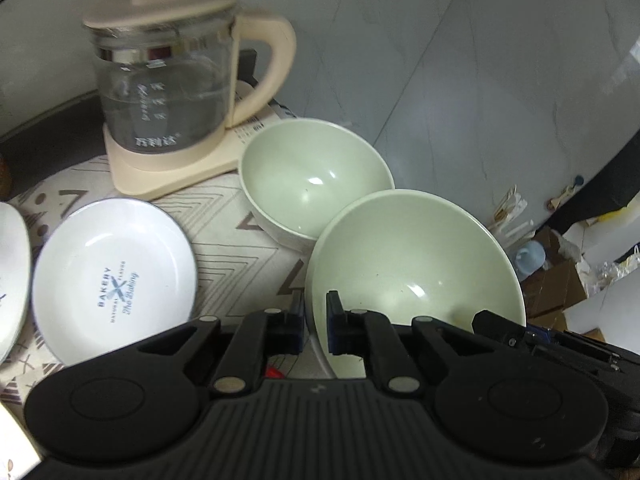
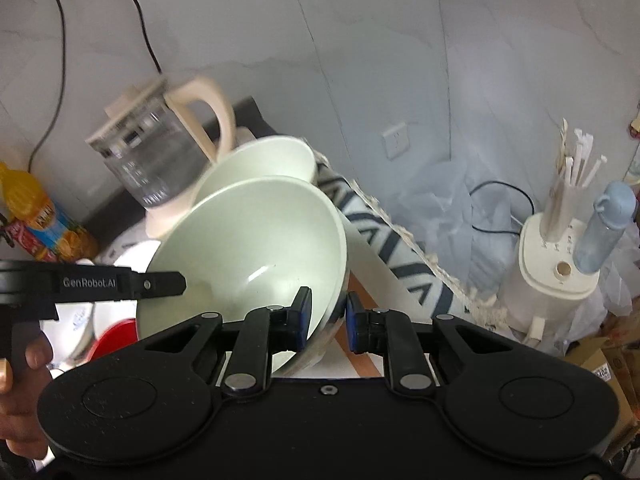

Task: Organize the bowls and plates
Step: 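Lift the large green bowl and lower it into the red bowl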

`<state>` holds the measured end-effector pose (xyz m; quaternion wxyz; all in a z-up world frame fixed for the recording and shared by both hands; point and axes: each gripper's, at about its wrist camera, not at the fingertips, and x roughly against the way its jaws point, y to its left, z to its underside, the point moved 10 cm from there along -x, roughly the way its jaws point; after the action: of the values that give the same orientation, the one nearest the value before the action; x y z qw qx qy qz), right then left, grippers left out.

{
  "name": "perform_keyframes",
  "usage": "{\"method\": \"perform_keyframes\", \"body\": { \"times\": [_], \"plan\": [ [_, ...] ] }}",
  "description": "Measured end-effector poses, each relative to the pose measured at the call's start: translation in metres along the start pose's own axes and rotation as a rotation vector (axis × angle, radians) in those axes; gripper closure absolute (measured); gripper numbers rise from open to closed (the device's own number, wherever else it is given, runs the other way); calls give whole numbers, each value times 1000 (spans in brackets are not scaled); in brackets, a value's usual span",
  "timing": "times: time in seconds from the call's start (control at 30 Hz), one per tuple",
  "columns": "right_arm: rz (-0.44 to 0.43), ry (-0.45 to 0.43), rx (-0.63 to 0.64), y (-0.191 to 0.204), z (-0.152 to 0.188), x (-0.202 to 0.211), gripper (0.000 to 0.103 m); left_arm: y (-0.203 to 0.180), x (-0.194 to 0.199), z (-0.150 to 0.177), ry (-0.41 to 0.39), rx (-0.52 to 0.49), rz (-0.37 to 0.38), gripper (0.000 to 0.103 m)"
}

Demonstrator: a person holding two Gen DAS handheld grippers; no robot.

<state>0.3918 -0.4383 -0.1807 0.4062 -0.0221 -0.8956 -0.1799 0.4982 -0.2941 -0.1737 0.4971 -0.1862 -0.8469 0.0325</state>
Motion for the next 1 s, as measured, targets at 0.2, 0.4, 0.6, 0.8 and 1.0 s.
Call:
{"method": "perform_keyframes", "body": {
  "times": [0.2, 0.4, 0.6, 0.8, 1.0],
  "plan": [
    [-33, -31, 16, 16, -4, 12, 85, 12, 23, 2, -42, 21, -19, 97],
    [-60, -43, 45, 36, -3, 21, 85, 24, 43, 5, -68, 51, -41, 97],
    [-91, -48, 73, 55, -2, 26, 85, 39, 61, 9, -86, 84, -76, 97],
    [-130, -50, 114, 78, -1, 29, 85, 58, 78, 15, -103, 135, -115, 97],
    [-175, -39, 158, 102, 4, 30, 85, 78, 92, 29, -116, 186, -156, 96]
  ]
}}
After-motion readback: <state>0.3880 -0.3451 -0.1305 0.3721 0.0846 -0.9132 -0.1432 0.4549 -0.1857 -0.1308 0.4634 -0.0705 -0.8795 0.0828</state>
